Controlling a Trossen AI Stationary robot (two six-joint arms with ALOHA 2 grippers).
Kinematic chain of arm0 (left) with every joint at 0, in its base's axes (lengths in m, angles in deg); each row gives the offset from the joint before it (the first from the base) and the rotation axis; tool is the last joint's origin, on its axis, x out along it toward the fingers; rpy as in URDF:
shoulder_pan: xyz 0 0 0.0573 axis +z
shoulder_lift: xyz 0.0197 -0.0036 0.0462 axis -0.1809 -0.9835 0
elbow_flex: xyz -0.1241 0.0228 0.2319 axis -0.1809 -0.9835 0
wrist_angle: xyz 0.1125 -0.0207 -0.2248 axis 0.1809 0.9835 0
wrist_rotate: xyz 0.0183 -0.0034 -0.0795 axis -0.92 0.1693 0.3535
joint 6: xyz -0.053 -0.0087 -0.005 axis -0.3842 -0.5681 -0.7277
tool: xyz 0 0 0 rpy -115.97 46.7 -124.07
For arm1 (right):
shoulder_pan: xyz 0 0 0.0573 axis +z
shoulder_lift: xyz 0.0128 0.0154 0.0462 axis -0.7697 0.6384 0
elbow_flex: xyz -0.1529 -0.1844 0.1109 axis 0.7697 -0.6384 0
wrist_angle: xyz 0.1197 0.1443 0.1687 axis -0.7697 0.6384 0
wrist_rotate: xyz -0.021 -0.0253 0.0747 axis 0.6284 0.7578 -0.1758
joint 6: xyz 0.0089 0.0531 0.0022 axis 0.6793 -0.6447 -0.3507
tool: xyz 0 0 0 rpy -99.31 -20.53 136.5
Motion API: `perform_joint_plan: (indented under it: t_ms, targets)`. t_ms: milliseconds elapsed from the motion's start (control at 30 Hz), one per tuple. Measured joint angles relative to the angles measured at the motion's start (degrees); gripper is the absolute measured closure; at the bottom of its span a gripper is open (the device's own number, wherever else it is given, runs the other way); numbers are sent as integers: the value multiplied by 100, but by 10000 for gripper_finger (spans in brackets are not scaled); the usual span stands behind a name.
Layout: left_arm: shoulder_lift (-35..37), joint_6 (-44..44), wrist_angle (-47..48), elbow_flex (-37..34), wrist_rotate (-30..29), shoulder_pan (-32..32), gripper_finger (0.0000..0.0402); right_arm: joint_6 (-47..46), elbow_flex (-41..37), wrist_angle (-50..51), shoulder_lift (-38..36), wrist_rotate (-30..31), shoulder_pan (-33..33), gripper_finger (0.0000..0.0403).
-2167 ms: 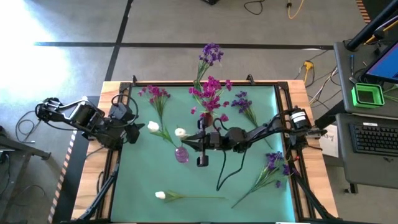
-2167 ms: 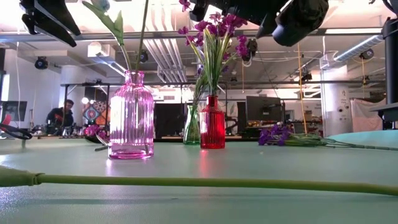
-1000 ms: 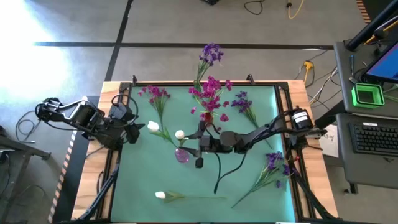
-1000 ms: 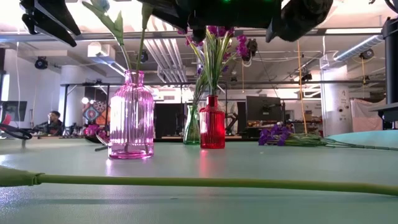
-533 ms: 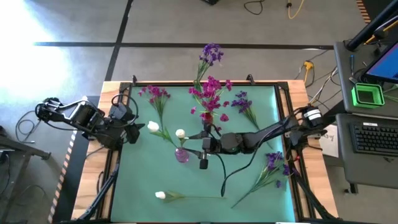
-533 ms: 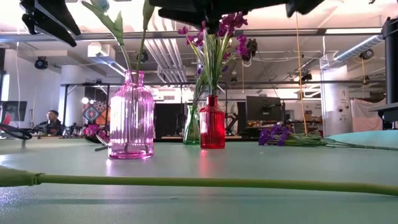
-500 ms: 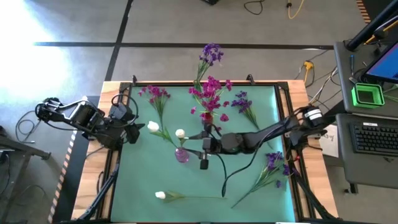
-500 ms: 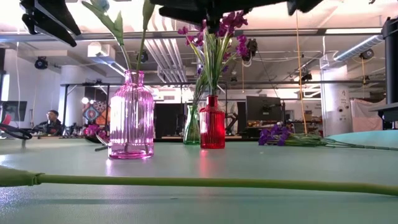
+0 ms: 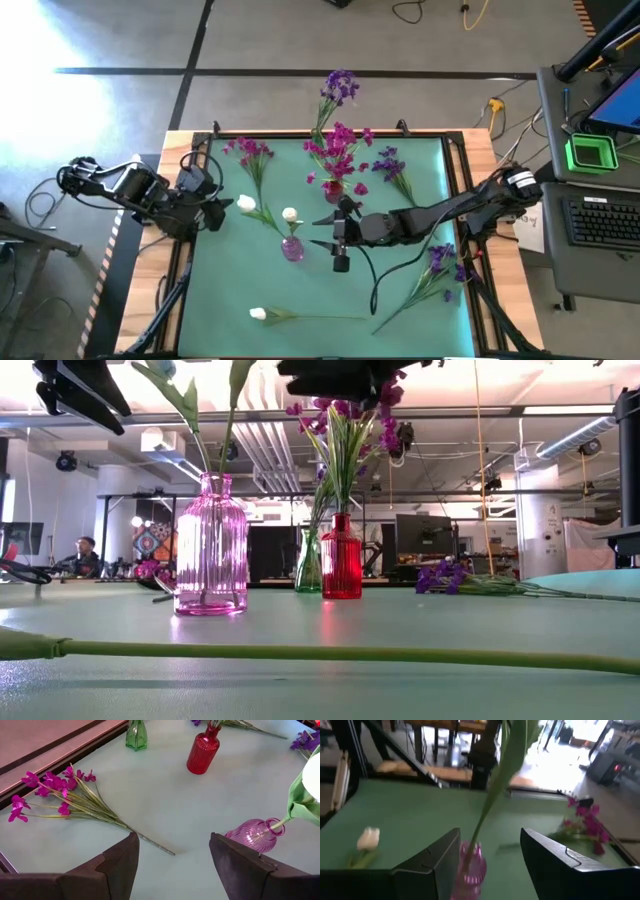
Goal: Sort flowers into vase by color
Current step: Put the pink flower into the red vase
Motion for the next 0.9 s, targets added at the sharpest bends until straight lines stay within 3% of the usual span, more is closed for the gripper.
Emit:
perform_joint_plan:
  t_ms: [533, 700, 900]
  targets:
    - [-40, -2, -9, 0, -1, 0, 170, -592, 2, 1380, -65, -94, 304, 202]
    - [-45, 39, -7, 0, 10, 0, 170, -1314, 3, 1585, 20, -993, 381, 202]
    - [-44, 204, 8, 0, 13, 0, 170, -2007, 422, 2305, 331, -1059, 843, 202]
